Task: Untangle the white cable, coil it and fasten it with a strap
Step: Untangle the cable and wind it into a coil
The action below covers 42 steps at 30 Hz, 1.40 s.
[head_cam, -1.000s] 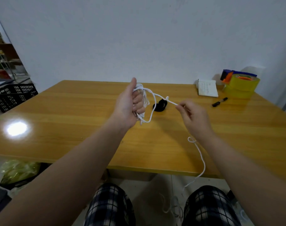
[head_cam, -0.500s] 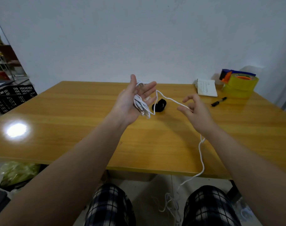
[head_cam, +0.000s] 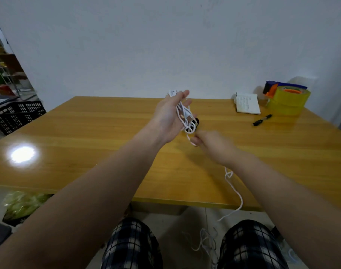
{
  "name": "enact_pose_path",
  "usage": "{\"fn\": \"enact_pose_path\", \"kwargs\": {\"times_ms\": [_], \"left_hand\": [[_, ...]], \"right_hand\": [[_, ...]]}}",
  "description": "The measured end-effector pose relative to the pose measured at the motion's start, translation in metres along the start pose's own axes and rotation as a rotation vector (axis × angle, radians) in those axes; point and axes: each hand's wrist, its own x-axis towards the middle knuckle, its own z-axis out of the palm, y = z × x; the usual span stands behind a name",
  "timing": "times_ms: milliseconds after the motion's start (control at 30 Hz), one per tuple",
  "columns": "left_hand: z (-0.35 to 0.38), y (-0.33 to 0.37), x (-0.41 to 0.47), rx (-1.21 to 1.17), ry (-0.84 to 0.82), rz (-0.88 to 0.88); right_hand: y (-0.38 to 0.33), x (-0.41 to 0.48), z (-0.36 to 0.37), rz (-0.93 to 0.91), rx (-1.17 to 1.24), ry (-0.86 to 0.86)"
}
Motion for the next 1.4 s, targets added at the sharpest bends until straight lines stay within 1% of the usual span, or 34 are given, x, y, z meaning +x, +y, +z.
{"fn": "enact_pose_path", "kwargs": {"times_ms": [67, 133, 233, 300, 367, 400, 500, 567, 600, 667, 733, 800, 833, 867, 900, 967, 1000, 1067, 1133, 1200, 1333, 1400], "left_hand": [[-0.005, 0.002, 0.007, 0.084, 0.124, 0.079], [-0.013, 0.008, 0.013, 0.177, 0.249, 0.138], [-0.035, 0.016, 0.023, 0.376, 0.413, 0.197], [-0.046, 0.015, 0.023, 0.427, 0.444, 0.221], [-0.049, 0.006, 0.019, 0.519, 0.404, 0.239], [-0.049, 0.000, 0.016, 0.586, 0.344, 0.241], [-0.046, -0.017, 0.011, 0.649, 0.067, 0.166], [-0.045, -0.021, 0.009, 0.622, -0.067, 0.076], [-0.044, -0.021, 0.008, 0.610, -0.110, 0.042], [-0.039, -0.022, 0.004, 0.632, -0.170, 0.009], [-0.031, -0.021, -0.004, 0.679, -0.185, 0.021], [-0.023, -0.018, -0.011, 0.673, -0.208, 0.011], [-0.020, -0.016, -0.014, 0.661, -0.244, -0.016], [-0.019, -0.015, -0.015, 0.690, -0.282, -0.041], [-0.019, -0.015, -0.015, 0.783, -0.303, -0.063], [-0.020, -0.016, -0.015, 1.063, -0.288, -0.072], [-0.020, -0.017, -0.016, 1.151, -0.276, -0.044], [-0.019, -0.019, -0.017, 1.182, -0.250, 0.018], [-0.019, -0.017, -0.014, 1.233, -0.160, 0.072], [-0.023, -0.011, -0.010, 1.269, -0.061, 0.128], [-0.032, -0.003, -0.004, 1.315, 0.041, 0.196], [-0.041, -0.002, 0.001, 1.368, 0.072, 0.213]], "right_hand": [[-0.008, -0.006, -0.004, -0.129, -0.051, -0.014], [-0.012, -0.013, -0.007, -0.220, -0.039, -0.096], [-0.010, -0.024, -0.014, -0.235, 0.054, -0.265], [-0.010, -0.030, -0.020, -0.195, 0.127, -0.300], [-0.014, -0.031, -0.025, -0.195, 0.123, -0.268], [-0.017, -0.029, -0.028, -0.224, 0.067, -0.232], [-0.021, -0.024, -0.032, -0.312, -0.110, -0.097], [-0.020, -0.022, -0.036, -0.342, -0.136, -0.001], [-0.019, -0.022, -0.039, -0.359, -0.141, 0.039], [-0.018, -0.021, -0.042, -0.377, -0.146, 0.109], [-0.018, -0.021, -0.044, -0.367, -0.125, 0.184], [-0.018, -0.022, -0.043, -0.364, -0.086, 0.249], [-0.017, -0.022, -0.042, -0.351, -0.067, 0.278], [-0.016, -0.022, -0.042, -0.326, -0.036, 0.306], [-0.016, -0.022, -0.042, -0.296, 0.001, 0.331], [-0.012, -0.021, -0.044, -0.256, 0.056, 0.351], [-0.011, -0.019, -0.045, -0.250, 0.053, 0.348], [-0.008, -0.015, -0.047, -0.261, 0.019, 0.331], [-0.003, -0.010, -0.048, -0.300, 0.001, 0.298], [0.002, -0.008, -0.048, -0.297, 0.013, 0.252], [0.004, -0.011, -0.048, -0.126, 0.188, 0.208], [0.002, -0.010, -0.051, -0.094, 0.203, 0.199]]}}
